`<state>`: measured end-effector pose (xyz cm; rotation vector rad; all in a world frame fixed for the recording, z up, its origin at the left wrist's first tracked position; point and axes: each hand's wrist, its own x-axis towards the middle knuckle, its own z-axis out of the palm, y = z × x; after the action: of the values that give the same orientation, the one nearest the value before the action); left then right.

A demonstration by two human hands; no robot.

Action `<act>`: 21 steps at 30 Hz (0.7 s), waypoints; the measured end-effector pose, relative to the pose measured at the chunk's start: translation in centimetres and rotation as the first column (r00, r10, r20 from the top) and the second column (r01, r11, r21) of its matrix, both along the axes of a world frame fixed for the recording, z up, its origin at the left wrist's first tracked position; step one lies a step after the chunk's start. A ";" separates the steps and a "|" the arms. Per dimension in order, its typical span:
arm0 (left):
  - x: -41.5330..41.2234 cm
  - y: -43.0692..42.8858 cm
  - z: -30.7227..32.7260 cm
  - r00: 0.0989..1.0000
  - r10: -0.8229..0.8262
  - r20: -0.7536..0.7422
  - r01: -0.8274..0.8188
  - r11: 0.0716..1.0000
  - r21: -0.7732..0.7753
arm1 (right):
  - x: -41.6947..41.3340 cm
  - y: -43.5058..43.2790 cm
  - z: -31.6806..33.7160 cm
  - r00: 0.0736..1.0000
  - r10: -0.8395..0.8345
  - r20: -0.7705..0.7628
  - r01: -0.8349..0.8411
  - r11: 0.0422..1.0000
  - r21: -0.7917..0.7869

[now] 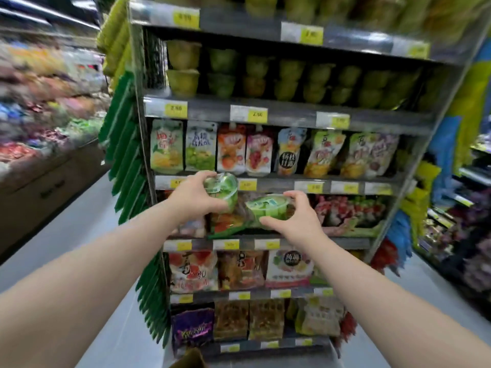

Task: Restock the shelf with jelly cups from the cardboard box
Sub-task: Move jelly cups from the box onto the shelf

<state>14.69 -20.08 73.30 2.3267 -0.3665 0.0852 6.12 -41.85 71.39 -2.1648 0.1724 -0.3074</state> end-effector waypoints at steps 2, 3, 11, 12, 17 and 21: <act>0.2 -0.7 2.5 0.997 0.054 0.048 -0.047 0.990 -0.135 | 0.6 -1.0 2.5 0.997 -0.003 0.083 0.002 1.000 0.010; 0.4 -0.8 3.7 0.995 0.076 0.069 -0.062 0.980 -0.190 | 1.0 -1.3 3.6 0.993 -0.001 0.117 -0.001 1.000 0.020; 4.3 -1.0 11.0 0.972 0.086 0.218 0.001 0.929 -0.371 | 7.9 -2.2 10.2 0.927 0.009 0.375 -0.038 0.997 0.069; 5.1 -1.0 11.7 0.968 0.087 0.236 0.009 0.925 -0.379 | 9.0 -2.2 10.8 0.910 0.004 0.415 -0.039 0.996 0.075; 9.0 -1.2 14.3 0.956 0.107 0.274 0.015 0.913 -0.408 | 14.6 -1.8 13.6 0.835 -0.017 0.549 -0.021 0.998 0.063; 11.8 -1.3 15.4 0.940 0.114 0.320 0.028 0.912 -0.409 | 18.9 -2.0 15.2 0.815 -0.025 0.579 0.005 0.999 0.036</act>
<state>26.47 -21.40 88.66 1.8979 -0.4208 0.5404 24.99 -43.82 86.63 -1.9377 -0.1553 -0.9523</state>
